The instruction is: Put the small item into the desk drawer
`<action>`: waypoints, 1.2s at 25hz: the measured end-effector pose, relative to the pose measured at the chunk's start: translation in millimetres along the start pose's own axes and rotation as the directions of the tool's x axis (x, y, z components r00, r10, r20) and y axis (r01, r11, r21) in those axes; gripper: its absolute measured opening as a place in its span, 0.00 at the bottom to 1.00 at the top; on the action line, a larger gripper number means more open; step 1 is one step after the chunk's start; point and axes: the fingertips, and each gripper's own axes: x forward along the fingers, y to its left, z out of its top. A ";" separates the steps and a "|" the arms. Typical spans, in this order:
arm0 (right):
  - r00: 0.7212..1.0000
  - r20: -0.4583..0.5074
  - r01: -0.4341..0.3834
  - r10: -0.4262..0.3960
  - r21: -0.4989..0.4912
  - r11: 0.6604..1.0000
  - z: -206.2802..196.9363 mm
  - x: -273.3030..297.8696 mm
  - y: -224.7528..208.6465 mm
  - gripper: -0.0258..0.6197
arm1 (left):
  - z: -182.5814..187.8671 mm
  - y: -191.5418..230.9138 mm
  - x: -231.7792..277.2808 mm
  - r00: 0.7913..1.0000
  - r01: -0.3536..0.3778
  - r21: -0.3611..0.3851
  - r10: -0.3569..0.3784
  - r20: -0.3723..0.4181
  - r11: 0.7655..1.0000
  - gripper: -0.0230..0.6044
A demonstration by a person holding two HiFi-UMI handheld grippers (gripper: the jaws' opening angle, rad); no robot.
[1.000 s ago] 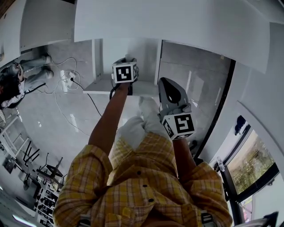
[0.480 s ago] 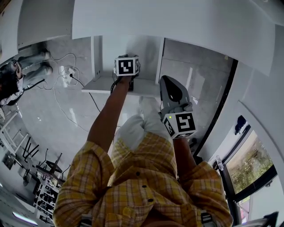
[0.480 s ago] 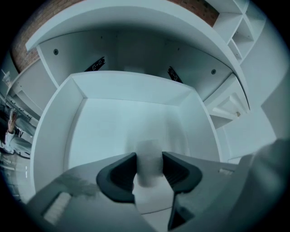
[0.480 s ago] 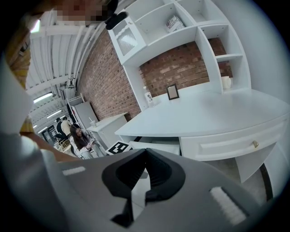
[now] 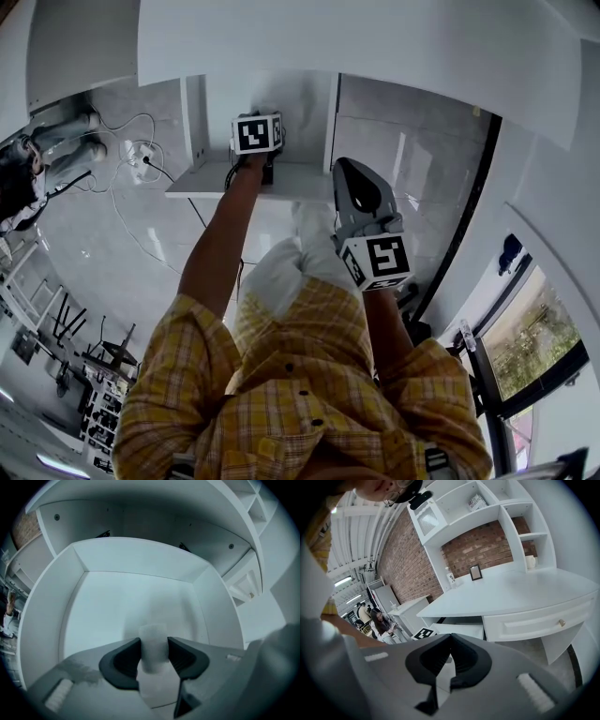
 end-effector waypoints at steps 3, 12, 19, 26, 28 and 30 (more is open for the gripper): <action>1.000 -0.001 -0.002 0.002 -0.004 1.000 -1.3 -0.2 1.2 0.04 | 1.2 0.4 0.8 1.000 0.007 -0.005 -0.007 0.004 1.000 0.36; 0.999 0.039 0.019 -0.018 -0.020 1.000 8.6 -14.2 12.8 0.04 | 15.3 -4.5 -30.2 0.998 0.013 0.033 -0.015 0.067 0.999 0.43; 0.998 0.068 -0.003 0.005 -0.043 0.999 24.2 -25.2 32.7 0.04 | 31.4 -12.9 -76.1 0.990 0.032 0.018 -0.035 0.140 0.999 0.43; 0.995 0.095 0.003 0.004 -0.074 0.997 48.7 -56.9 59.1 0.04 | 33.0 -31.1 -152.6 0.965 0.041 0.032 -0.048 0.258 0.999 0.40; 0.992 0.125 -0.001 0.012 -0.094 0.996 62.3 -61.7 64.1 0.04 | 43.6 -37.6 -178.1 0.946 0.046 0.043 -0.058 0.319 0.998 0.39; 0.989 0.149 -0.003 0.020 -0.108 0.994 73.8 -66.7 68.7 0.04 | 50.1 -43.9 -204.4 0.926 0.053 0.054 -0.069 0.370 0.997 0.37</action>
